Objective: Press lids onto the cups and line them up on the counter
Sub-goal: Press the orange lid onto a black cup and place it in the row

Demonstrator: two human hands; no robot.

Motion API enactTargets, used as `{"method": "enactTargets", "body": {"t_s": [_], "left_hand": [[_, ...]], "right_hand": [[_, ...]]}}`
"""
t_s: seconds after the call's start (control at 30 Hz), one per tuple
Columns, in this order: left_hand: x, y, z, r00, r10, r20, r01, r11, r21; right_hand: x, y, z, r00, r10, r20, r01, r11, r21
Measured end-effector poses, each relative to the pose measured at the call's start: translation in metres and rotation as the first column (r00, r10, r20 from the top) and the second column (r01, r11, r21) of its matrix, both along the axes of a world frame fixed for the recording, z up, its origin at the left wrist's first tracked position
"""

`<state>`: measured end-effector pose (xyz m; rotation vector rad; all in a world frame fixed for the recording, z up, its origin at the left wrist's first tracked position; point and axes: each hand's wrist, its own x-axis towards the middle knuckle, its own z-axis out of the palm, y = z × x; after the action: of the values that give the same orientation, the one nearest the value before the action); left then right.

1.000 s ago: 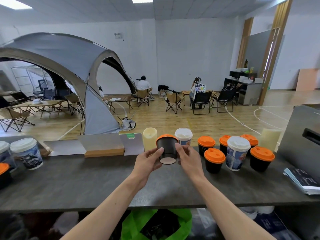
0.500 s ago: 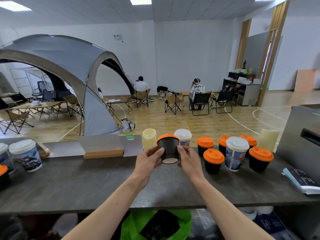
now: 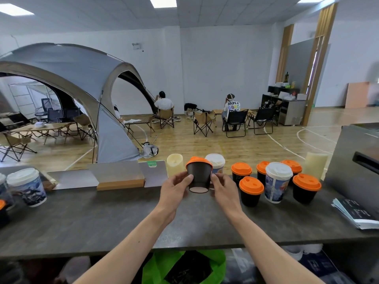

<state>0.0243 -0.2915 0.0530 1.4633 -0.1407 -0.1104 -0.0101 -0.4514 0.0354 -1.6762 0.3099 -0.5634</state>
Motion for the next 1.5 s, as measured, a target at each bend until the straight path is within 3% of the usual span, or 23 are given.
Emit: {"method": "enactTargets", "body": {"t_s": [0.37, 0.57, 0.7, 0.83, 1.17, 1.33, 1.5], "left_hand": [[0.005, 0.004, -0.006, 0.994, 0.022, 0.109, -0.036, 0.992, 0.124], [0.005, 0.005, -0.011, 0.977, 0.011, 0.211, -0.073, 0.955, 0.288], [0.001, -0.003, -0.019, 0.926, -0.106, 0.363, -0.075, 0.889, 0.452], [-0.002, -0.013, -0.031, 0.94, -0.161, 0.299, 0.003, 0.884, 0.468], [0.0, -0.048, -0.054, 0.939, -0.308, 0.155, 0.19, 0.837, 0.513], [-0.001, -0.063, -0.061, 0.948, -0.304, 0.099, 0.211, 0.829, 0.518], [-0.005, -0.066, -0.066, 0.934, -0.32, 0.159, 0.149, 0.753, 0.641]], "right_hand": [[-0.006, -0.004, -0.003, 0.999, 0.022, -0.038, -0.027, 0.991, -0.129], [-0.009, -0.007, -0.007, 1.0, 0.021, -0.012, -0.023, 0.983, -0.181], [-0.015, -0.012, -0.019, 0.987, 0.137, -0.081, -0.159, 0.892, -0.424], [-0.023, -0.016, -0.027, 0.949, 0.212, -0.235, -0.306, 0.806, -0.508], [-0.012, -0.055, -0.037, 0.93, 0.064, -0.362, -0.268, 0.793, -0.547], [-0.002, -0.072, -0.036, 0.879, 0.083, -0.469, -0.331, 0.814, -0.477], [-0.005, -0.08, -0.042, 0.837, 0.131, -0.532, -0.41, 0.793, -0.451]]}}
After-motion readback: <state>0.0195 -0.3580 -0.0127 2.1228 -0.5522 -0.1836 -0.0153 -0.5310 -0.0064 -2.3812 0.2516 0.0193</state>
